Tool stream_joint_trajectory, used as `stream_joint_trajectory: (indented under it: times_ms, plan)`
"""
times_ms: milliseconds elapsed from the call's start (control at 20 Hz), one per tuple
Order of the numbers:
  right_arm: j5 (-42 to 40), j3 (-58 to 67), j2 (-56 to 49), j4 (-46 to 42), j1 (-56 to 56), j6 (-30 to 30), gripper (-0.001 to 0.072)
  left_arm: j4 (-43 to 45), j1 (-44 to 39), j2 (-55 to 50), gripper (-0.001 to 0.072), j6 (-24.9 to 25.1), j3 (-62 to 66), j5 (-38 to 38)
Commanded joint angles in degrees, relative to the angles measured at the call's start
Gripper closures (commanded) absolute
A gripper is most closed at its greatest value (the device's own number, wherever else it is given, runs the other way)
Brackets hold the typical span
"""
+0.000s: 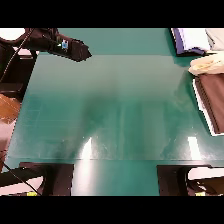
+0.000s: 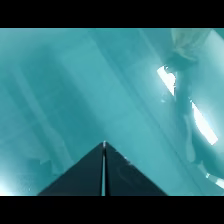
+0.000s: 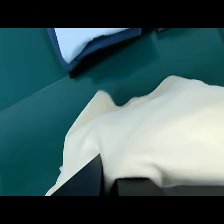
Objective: Fold the shirts.
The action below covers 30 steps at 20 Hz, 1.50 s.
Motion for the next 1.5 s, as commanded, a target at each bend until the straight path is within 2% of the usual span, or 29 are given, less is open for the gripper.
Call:
stream_joint_trajectory:
  times_ms: [0,150,300,450,600,750,1100,1150,1200,1250,1300,1450]
  plan:
    - [-4.79,0.09,2.34,1.07,-2.01,-1.22,0.0699,0.00,-0.02,-0.04,0.0685,-0.11,0.00,-0.02]
    - [-7.21,0.09,6.56,1.03,-2.14,-1.60,0.0699,0.00,-0.02,-0.04,0.0685,-0.09,0.00,-0.02]
    - [-4.20,0.07,10.29,-0.02,-2.14,-1.60,0.0699,0.00,-0.02,-0.04,0.0685,-0.07,0.00,-0.09]
    - [1.90,0.02,12.04,-6.43,-2.14,-1.57,0.0699,0.02,-0.02,-0.04,0.0685,-0.04,0.00,-1.11]
    - [11.96,-1.29,12.15,-13.09,-2.16,-1.53,0.0699,0.04,-0.02,-0.04,0.0685,0.04,0.00,-1.68]
    - [16.22,-8.76,13.84,-15.02,-4.66,-1.27,0.0699,0.02,-0.02,-0.02,0.0685,0.39,0.00,-2.21]
    - [18.25,-32.41,21.90,-16.13,-17.64,-1.36,0.0696,0.02,-0.02,-0.04,0.0684,0.39,0.00,-2.34]
    - [18.23,-35.17,22.62,-16.11,-19.56,-1.38,0.0674,0.02,-0.02,-0.04,0.0685,0.39,0.00,-2.36]
    - [18.10,-37.29,23.04,-16.09,-21.16,-1.38,0.0507,0.02,-0.02,-0.04,0.0684,0.39,0.00,-2.36]
    - [17.66,-39.06,23.34,-15.93,-22.69,-1.38,0.0227,0.02,-0.02,-0.04,0.0685,0.39,0.00,-2.38]
    - [17.25,-40.39,23.50,-15.61,-24.37,-1.38,0.0037,0.02,-0.02,-0.04,0.0685,0.39,0.00,-2.38]
    - [17.14,-38.56,23.58,-11.21,-26.69,-1.38,0.0035,0.02,-0.02,-0.04,0.0684,0.39,0.00,-2.36]
